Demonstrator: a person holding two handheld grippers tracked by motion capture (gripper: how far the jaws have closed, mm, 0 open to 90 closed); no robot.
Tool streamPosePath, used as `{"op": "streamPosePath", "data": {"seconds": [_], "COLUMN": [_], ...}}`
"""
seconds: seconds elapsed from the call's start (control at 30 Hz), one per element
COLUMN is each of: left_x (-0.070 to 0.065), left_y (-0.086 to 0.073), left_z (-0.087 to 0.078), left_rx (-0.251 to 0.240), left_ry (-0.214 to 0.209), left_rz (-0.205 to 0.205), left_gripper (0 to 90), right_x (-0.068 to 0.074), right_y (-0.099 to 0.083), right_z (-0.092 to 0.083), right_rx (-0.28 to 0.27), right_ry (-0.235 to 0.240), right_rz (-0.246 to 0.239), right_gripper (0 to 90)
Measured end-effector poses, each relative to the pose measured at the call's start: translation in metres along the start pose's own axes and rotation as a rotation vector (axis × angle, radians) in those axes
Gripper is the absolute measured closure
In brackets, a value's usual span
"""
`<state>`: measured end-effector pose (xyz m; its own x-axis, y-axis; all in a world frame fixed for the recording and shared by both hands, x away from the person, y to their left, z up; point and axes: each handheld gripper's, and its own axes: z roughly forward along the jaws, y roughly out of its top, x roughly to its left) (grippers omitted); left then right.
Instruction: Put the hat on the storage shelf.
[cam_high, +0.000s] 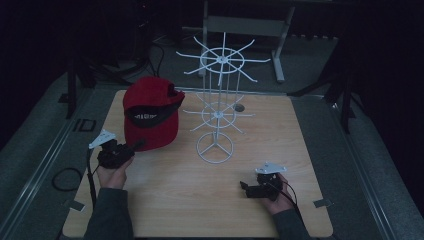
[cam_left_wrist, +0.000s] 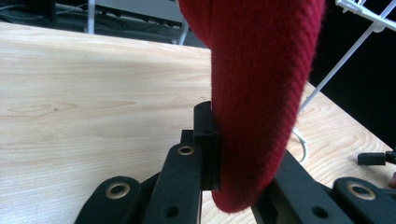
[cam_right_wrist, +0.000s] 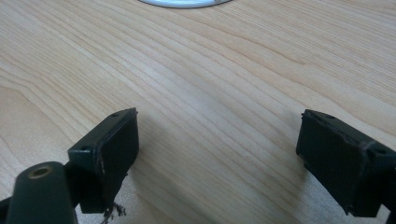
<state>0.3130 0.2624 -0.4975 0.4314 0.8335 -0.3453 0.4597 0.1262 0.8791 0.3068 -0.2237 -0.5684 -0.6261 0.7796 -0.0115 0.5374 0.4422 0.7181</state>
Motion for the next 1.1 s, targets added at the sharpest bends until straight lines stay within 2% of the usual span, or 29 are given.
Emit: {"op": "streamPosePath", "data": {"seconds": [0.1, 0.37, 1.1], "left_x": [-0.002, -0.005, -0.021], "left_y": [0.001, 0.003, 0.017], "left_z": [-0.001, -0.003, -0.016], "left_rx": [-0.008, -0.015, -0.080], "left_ry": [0.018, 0.037, 0.035], "left_rz": [0.013, 0.015, 0.038], "left_gripper": [86.0, 86.0, 86.0], "right_x": [0.000, 0.000, 0.000], "right_y": [0.000, 0.000, 0.000], "right_z": [0.000, 0.000, 0.000], "right_rx": [0.000, 0.000, -0.001], "right_ry": [0.000, 0.000, 0.000], "right_rz": [0.000, -0.001, 0.000], "right_gripper": [12.9, 12.9, 12.9]}}
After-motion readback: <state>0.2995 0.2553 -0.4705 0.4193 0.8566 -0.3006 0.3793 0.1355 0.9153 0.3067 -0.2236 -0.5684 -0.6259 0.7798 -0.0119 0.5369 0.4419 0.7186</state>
